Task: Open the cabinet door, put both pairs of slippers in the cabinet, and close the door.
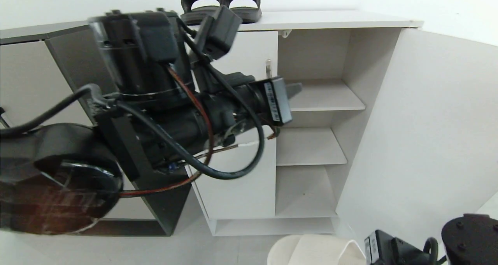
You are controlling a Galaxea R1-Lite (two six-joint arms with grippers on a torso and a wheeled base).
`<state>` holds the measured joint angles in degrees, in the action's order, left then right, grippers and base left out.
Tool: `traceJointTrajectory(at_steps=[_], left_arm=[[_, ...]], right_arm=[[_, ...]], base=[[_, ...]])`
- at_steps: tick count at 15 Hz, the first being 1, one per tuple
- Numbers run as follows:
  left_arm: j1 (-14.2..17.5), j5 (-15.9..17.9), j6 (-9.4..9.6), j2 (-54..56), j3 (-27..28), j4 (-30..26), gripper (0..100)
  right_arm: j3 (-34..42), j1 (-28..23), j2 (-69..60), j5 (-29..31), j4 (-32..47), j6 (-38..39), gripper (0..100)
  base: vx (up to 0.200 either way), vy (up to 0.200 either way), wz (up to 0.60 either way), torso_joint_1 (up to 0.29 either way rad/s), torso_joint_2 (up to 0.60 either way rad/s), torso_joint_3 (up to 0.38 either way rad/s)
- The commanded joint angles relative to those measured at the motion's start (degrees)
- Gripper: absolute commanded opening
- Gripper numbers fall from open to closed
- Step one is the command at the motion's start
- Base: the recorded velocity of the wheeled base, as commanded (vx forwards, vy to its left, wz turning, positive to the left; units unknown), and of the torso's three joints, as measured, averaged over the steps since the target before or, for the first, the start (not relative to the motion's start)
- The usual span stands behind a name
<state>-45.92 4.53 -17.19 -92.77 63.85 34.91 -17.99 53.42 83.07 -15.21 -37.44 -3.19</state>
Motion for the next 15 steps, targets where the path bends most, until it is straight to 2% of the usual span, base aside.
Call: traceJointTrajectory(at_steps=[1,2,3,4,5,6,7,8,10,11,12,14,15], left_arm=[[2.94,-2.43,0.40,13.41,-8.48,-1.69,0],[3.03,-5.59,1.37,20.17,-14.46,-4.86,0],[3.47,-10.34,2.95,27.73,-20.44,-9.25,0],[4.35,-12.53,3.65,33.36,-24.22,-11.89,0],[10.15,-11.83,5.32,44.25,-29.84,-16.54,0],[15.25,-11.04,5.76,51.02,-33.09,-20.85,0],[17.71,-11.13,5.76,55.15,-34.76,-22.78,0],[24.04,-11.39,5.76,62.62,-37.22,-25.42,0],[36.25,-11.92,6.55,69.22,-42.76,-30.26,0],[41.26,-11.92,8.75,71.59,-46.98,-30.70,0],[45.04,-12.01,10.60,74.14,-52.16,-30.70,0],[48.47,-11.92,11.92,79.67,-57.88,-30.70,0],[48.82,-11.30,14.73,86.88,-62.80,-30.96,0]], right_arm=[[-2.75,-3.06,3.42,2.38,-0.18,1.44,0],[-4.07,-3.06,3.51,5.55,-0.18,3.11,0],[-5.39,-2.97,3.51,8.09,-0.18,4.69,0],[-6.00,-2.97,3.59,8.45,-0.18,5.83,0],[-6.35,-2.97,3.59,8.62,-0.18,7.24,0],[-6.35,-3.06,3.33,8.62,-0.18,7.24,0],[-6.35,-3.06,3.33,8.71,-0.18,7.24,0],[-6.26,-3.06,3.33,8.71,-0.18,7.24,0],[-6.18,-3.15,3.33,8.71,-0.18,7.24,0],[-6.09,-3.15,3.33,8.71,-0.18,7.15,0],[-6.09,-3.15,3.24,8.80,-0.18,7.06,0],[-6.09,-3.15,3.24,8.80,-0.18,6.97,0],[-6.09,-3.15,3.33,8.80,-0.18,6.97,0]], base=[[0.000,0.000,0.00,0.000,0.00,0.000],[0.000,0.000,0.00,0.000,0.00,0.000],[0.000,0.000,0.00,0.000,0.00,0.000],[0.000,0.000,0.00,0.000,0.00,0.000],[0.000,0.000,0.00,0.000,0.00,0.000],[0.000,0.000,0.00,0.000,0.00,0.000],[0.000,0.000,0.00,0.000,0.00,0.000],[0.000,0.000,0.00,0.000,0.00,0.000],[0.000,0.000,0.00,0.000,0.00,0.000],[0.000,0.000,0.00,0.000,0.00,0.000],[0.000,0.000,0.00,0.000,0.00,0.000],[0.000,0.000,0.00,0.000,0.00,0.000],[0.000,0.000,0.00,0.000,0.00,0.000]])
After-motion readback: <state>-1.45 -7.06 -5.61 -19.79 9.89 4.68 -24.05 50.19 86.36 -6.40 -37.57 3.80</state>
